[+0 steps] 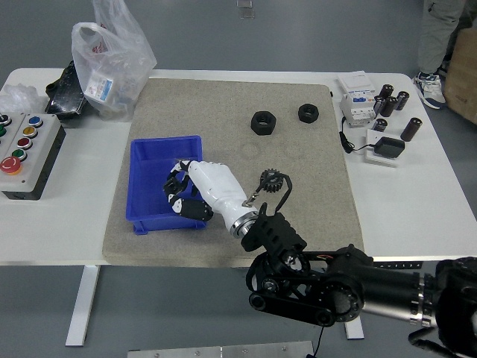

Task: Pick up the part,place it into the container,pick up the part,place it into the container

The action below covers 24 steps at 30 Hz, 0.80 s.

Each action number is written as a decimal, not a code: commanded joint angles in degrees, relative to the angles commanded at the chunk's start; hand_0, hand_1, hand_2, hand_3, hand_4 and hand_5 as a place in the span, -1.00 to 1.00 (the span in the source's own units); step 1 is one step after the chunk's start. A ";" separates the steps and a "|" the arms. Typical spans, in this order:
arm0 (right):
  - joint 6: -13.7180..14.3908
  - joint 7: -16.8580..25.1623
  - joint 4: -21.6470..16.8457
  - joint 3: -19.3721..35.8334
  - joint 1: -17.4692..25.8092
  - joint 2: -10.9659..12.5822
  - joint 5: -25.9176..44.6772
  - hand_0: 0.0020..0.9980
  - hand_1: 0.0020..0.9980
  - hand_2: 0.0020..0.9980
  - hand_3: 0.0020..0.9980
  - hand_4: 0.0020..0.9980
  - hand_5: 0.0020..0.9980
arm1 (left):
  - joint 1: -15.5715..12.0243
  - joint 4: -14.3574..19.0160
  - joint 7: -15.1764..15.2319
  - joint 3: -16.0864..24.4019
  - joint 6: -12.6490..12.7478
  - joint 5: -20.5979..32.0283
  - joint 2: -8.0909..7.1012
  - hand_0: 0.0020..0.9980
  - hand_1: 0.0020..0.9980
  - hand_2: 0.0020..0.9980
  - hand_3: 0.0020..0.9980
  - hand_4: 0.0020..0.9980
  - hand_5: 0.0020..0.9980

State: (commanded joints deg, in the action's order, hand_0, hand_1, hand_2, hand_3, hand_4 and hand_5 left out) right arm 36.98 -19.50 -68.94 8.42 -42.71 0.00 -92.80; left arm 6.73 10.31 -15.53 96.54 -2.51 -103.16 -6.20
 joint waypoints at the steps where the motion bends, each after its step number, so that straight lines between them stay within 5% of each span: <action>1: 0.00 -0.07 0.03 -0.26 -0.16 0.00 0.17 -0.37 -0.17 -0.40 -0.16 -0.94 -1.00 | -0.01 0.00 -0.02 0.01 0.00 -0.01 -0.02 0.19 -0.11 -0.06 0.22 0.18 -0.13; 2: 0.00 -0.22 0.01 -0.32 -0.25 0.00 -0.13 -0.30 0.11 0.13 0.13 -1.00 -0.74 | -0.02 0.00 -0.02 0.02 -0.01 -0.01 -0.02 0.19 -0.10 -0.06 0.23 0.19 -0.12; 13: 0.00 -0.41 -0.10 -0.65 -0.76 0.00 -2.07 -0.33 0.16 0.18 0.19 -0.94 -0.61 | -0.21 0.00 0.68 0.13 0.04 0.46 -0.07 0.19 -0.11 -0.06 0.23 0.19 -0.11; 14: 0.00 -0.45 -0.10 -0.66 -0.81 0.00 -2.18 -0.33 0.22 0.23 0.28 -0.72 -0.70 | -0.26 0.00 0.87 0.22 0.08 0.56 -0.11 0.19 -0.11 -0.06 0.25 0.14 0.05; 24: 0.00 -1.02 -1.24 3.40 -0.11 0.00 -6.83 -0.34 0.19 0.24 0.29 -0.56 -0.75 | -0.38 0.00 2.06 0.72 0.34 0.27 -0.13 0.19 -0.11 -0.06 0.24 0.10 0.07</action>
State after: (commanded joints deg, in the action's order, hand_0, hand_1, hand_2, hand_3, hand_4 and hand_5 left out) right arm 36.98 -20.52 -70.18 11.82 -42.82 0.00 -99.63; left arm 6.35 10.31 -13.47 97.26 -2.16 -102.89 -6.33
